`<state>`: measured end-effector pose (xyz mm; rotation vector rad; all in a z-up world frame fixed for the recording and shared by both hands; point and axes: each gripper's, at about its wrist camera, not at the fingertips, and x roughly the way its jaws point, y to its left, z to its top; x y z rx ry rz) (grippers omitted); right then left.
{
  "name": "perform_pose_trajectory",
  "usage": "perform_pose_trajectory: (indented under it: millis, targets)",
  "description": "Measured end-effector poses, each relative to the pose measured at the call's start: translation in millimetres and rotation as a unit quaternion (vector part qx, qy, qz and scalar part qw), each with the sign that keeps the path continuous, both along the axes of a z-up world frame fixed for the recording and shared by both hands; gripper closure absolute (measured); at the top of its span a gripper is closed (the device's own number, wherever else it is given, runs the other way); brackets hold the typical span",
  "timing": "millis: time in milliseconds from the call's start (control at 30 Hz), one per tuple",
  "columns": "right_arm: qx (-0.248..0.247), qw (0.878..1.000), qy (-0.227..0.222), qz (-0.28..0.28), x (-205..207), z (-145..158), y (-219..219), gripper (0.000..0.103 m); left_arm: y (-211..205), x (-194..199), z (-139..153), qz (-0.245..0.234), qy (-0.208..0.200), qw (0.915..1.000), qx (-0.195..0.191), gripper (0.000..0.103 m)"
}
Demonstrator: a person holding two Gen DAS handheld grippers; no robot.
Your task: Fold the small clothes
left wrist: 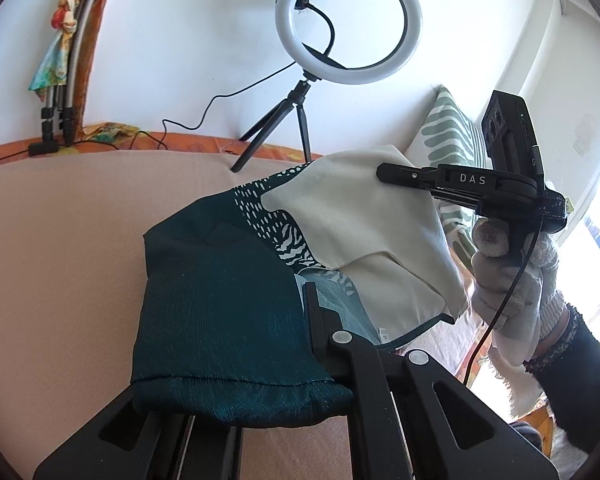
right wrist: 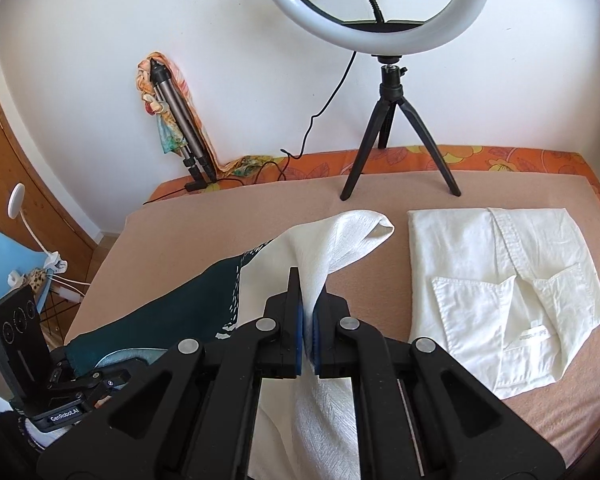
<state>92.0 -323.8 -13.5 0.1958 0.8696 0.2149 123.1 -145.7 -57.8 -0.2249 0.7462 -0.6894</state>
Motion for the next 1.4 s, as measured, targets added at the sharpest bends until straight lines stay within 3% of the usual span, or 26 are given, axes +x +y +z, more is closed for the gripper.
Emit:
perform_pose_trajectory:
  millis: [400, 667, 1000, 1400]
  targets:
    - [-0.033, 0.998, -0.044, -0.043, 11.3, 45.9, -97.8, 0.099, -89.1, 28.1, 32.0, -0.034, -0.053, 0.998, 0.006, 0.098]
    - [-0.051, 0.996, -0.059, -0.052, 27.8, 52.3, -154.7, 0.099, -148.9, 42.5, 41.3, -0.051, -0.084, 0.9951, 0.011, 0.098]
    - [-0.027, 0.996, -0.06, -0.067, 51.6, 17.6, -228.1, 0.099, -214.2, 64.8, 20.4, -0.062, -0.099, 0.9928, 0.027, 0.098]
    - [-0.033, 0.997, 0.005, -0.071, 70.0, -49.0, -282.7, 0.099, -244.8, 58.3, -30.8, -0.083, -0.038, 0.9953, 0.03, 0.098]
